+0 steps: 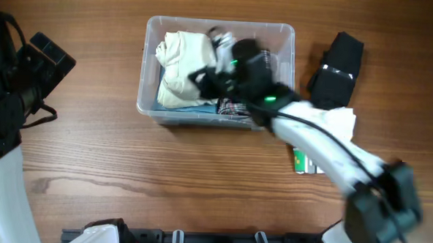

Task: Pack container
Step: 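Lift the cream garment and place it in the box's left side, then move the right gripper to the black garment and grasp it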

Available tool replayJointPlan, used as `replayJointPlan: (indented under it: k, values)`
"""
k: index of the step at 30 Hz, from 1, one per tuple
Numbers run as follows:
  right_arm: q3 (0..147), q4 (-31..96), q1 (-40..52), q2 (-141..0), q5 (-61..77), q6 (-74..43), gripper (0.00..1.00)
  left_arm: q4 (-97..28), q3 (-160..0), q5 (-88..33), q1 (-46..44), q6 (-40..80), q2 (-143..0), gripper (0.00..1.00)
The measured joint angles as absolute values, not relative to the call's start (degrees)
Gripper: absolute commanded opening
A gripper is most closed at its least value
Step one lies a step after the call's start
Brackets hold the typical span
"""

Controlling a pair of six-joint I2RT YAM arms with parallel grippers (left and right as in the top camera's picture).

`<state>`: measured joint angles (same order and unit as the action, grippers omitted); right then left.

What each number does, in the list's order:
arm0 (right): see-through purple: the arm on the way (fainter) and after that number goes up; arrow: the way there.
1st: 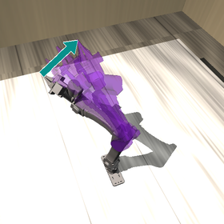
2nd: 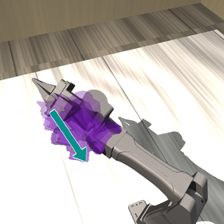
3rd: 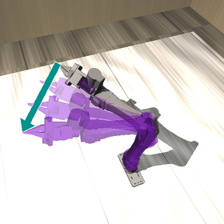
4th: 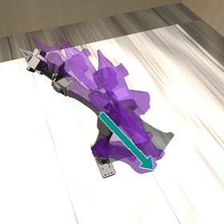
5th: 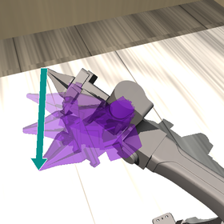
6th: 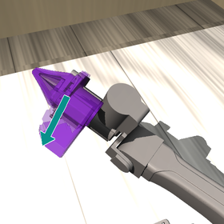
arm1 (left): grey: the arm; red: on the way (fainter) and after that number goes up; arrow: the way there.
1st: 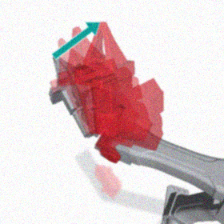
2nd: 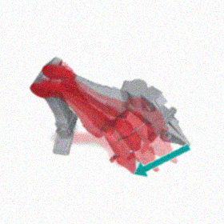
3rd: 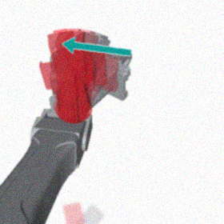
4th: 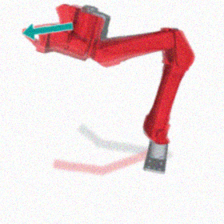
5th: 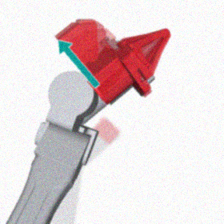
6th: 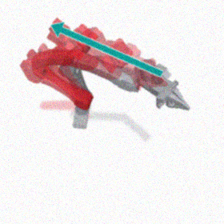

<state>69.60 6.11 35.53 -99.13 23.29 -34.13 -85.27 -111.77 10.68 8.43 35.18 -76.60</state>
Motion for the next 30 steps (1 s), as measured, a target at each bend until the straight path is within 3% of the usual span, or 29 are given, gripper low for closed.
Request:
replayJointPlan:
  k: [4, 10, 11, 12, 16, 18, 20, 26, 30]
  values:
    - [69.6, 5.7, 37.6, -109.4, 25.5, -34.2, 0.05, -85.3, -111.8, 10.7, 8.4, 35.2, -76.6, 1.0]
    - [71.6, 9.7, 37.2, -107.3, 27.8, -28.8, 0.19, -85.3, -111.8, 10.7, 8.4, 35.2, -76.6, 1.0]
    - [73.3, 12.8, 37.0, -105.2, 27.4, -27.2, 0.46, -85.3, -111.8, 10.7, 8.4, 35.2, -76.6, 1.0]
    - [75.0, 14.8, 36.4, -102.0, 25.8, -26.3, 0.57, -85.3, -111.8, 10.7, 8.4, 35.2, -76.6, 1.0]
    - [79.5, 17.8, 30.6, -88.8, 19.7, -24.3, 0.66, -85.3, -111.8, 10.7, 8.4, 35.2, -76.6, 1.0]
    - [81.0, 21.1, 24.1, -82.2, 16.9, -23.6, 0.89, -85.3, -111.8, 10.7, 8.4, 35.2, -76.6, 1.0]
    - [81.6, 25.1, 16.9, -78.8, 15.3, -23.4, 1.0, -85.3, -111.8, 10.7, 8.4, 35.2, -76.6, 1.0]
    - [80.9, 38.3, -11.3, -88.0, 15.8, -21.0, 1.0, -85.3, -111.8, 10.7, 8.4, 35.2, -76.6, 1.0]
    - [80.7, 39.6, -20.8, -102.0, 23.2, -17.4, 1.0, -85.3, -111.8, 10.7, 8.4, 35.2, -76.6, 1.0]
